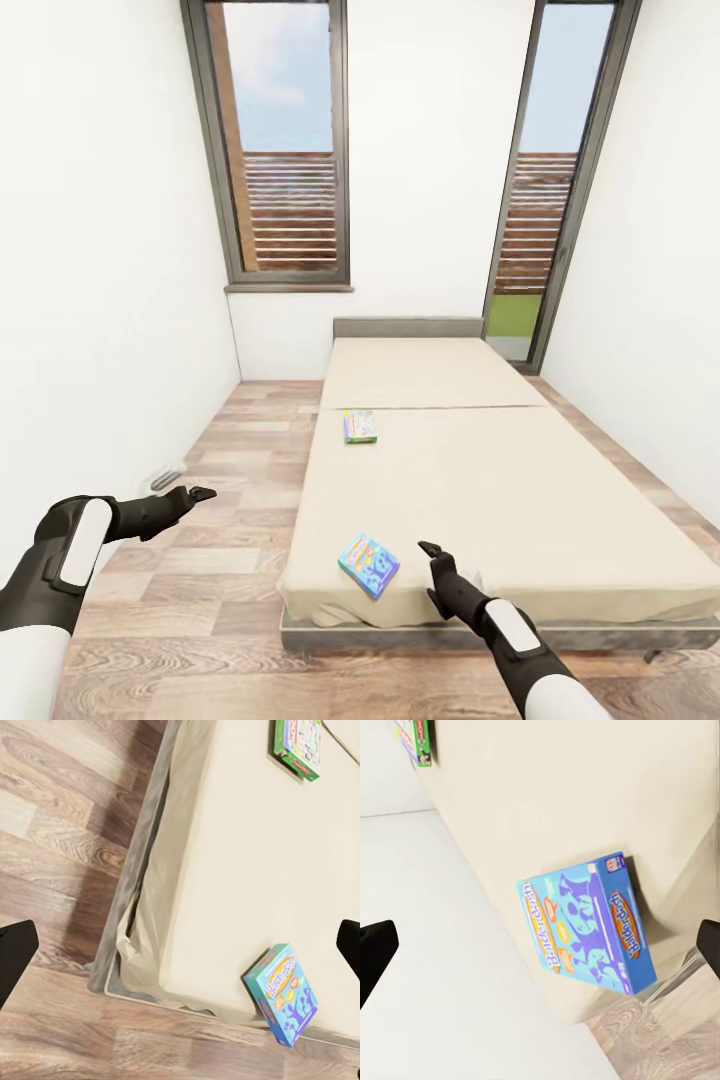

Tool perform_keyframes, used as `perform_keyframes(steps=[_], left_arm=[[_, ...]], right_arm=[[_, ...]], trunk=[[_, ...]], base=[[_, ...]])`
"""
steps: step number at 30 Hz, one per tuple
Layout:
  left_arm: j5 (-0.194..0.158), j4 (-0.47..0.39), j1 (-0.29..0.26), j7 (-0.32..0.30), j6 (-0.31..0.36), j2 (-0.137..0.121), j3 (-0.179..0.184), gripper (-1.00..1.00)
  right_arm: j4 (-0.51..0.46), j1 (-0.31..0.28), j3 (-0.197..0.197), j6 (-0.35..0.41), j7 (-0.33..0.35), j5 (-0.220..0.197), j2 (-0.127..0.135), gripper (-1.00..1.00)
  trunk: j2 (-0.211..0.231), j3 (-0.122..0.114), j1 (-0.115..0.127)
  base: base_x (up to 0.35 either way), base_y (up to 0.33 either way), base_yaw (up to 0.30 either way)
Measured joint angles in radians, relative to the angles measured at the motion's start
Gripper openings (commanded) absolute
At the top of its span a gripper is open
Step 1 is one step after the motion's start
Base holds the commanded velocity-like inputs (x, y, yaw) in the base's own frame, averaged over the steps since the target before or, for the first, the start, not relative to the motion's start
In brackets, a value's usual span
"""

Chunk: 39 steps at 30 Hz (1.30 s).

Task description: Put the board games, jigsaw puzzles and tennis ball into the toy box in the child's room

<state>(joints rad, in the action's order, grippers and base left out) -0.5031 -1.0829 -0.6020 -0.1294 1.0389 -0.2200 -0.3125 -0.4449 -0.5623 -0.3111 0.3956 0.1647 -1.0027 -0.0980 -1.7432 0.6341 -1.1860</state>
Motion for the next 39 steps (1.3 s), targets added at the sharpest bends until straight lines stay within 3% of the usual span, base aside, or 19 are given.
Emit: perform_keyframes(steps=[22,39], left_arm=[[-0.001,0.0,0.0,0.0,0.002,-0.001,0.0,1.0],[-0.002,0.0,0.0,-0.001,0.003,-0.002,0.0,1.0]], right_arm=[[0.005,0.0,-0.002,-0.002,0.001,0.001,0.009,1.0],[0.005,0.0,0.001,-0.009,0.003,0.006,0.0,1.0]], trunk=[[-0.154,0.069,-0.084],[-0.273,0.122,-0.15]], base=[[0.0,0.0,0.0],[0.0,0.0,0.0]])
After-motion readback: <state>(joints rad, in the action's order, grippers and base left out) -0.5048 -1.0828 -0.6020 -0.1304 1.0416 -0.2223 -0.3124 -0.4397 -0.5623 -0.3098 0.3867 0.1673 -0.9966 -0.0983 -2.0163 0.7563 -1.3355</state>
